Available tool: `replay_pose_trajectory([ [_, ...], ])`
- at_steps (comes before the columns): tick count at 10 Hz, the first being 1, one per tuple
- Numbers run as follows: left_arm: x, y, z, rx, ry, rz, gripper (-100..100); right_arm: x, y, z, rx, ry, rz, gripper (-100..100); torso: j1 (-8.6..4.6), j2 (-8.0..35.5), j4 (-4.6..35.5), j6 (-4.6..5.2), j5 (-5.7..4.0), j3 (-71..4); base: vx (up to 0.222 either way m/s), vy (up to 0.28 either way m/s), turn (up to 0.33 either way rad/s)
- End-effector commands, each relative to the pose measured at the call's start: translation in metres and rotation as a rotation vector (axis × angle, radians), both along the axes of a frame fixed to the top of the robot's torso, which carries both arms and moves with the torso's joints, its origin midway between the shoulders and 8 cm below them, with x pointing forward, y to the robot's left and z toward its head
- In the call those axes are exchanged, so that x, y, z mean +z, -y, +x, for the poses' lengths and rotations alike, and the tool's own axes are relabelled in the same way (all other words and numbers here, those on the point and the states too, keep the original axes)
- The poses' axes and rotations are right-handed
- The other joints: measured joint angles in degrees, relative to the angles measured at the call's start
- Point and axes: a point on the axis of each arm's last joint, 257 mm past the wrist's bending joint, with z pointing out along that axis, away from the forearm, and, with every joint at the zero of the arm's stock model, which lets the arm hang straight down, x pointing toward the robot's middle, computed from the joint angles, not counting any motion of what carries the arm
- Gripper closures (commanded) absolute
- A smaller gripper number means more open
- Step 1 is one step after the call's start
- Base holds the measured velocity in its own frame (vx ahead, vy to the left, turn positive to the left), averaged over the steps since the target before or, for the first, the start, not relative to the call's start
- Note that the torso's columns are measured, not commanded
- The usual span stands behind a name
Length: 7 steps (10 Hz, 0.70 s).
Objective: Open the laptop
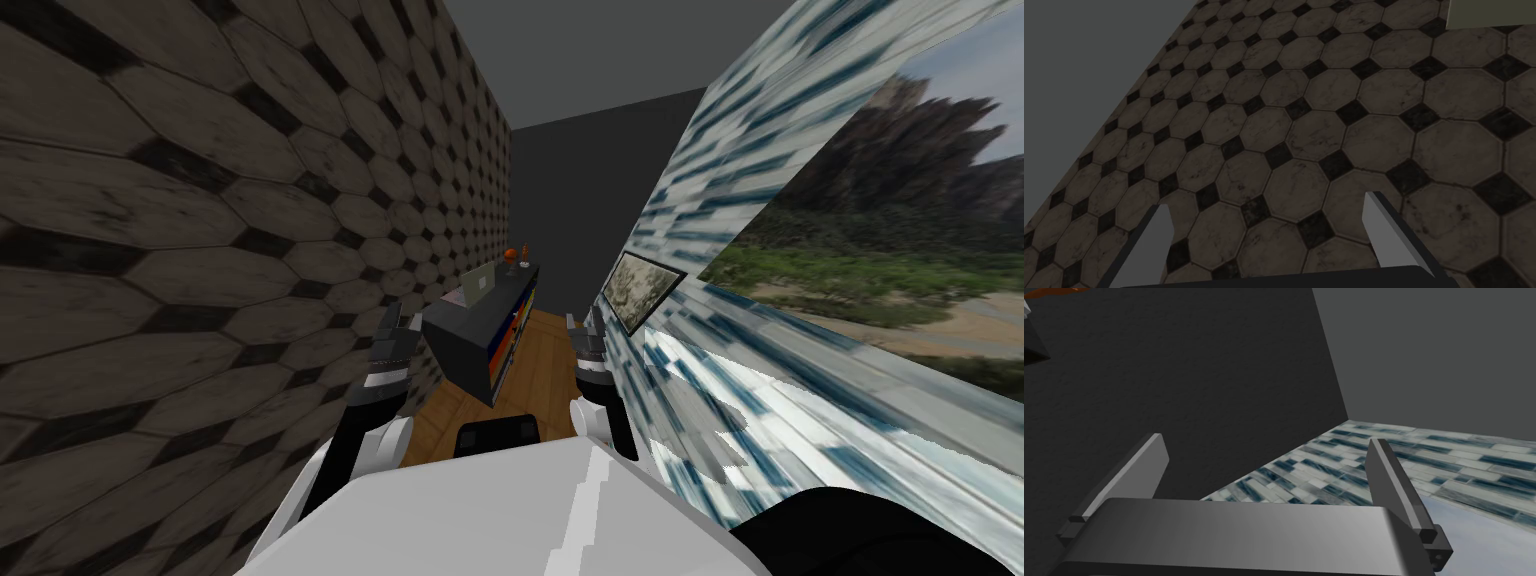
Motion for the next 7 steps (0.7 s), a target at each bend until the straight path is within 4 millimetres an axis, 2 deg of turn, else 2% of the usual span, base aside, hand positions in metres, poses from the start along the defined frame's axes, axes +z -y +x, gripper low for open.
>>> replay_pose_trajectory([
  [1,0.0,0.0,0.0,0.0,0.0,0.0,0,0.0,0.0,0.0,0.0,0.0,0.0,0,0.0,2.3,2.3,0.0,0.0,-4.7,0.0,0.0,0.0],
  [7,0.0002,0.0,-0.0001,0.0,0.0,0.0,0,0.0002,0.0,-0.0001,0.0,0.0,0.0,0,0.0,26.9,26.9,0.0,0.0,-53.8,0.0,0.0,0.0],
])
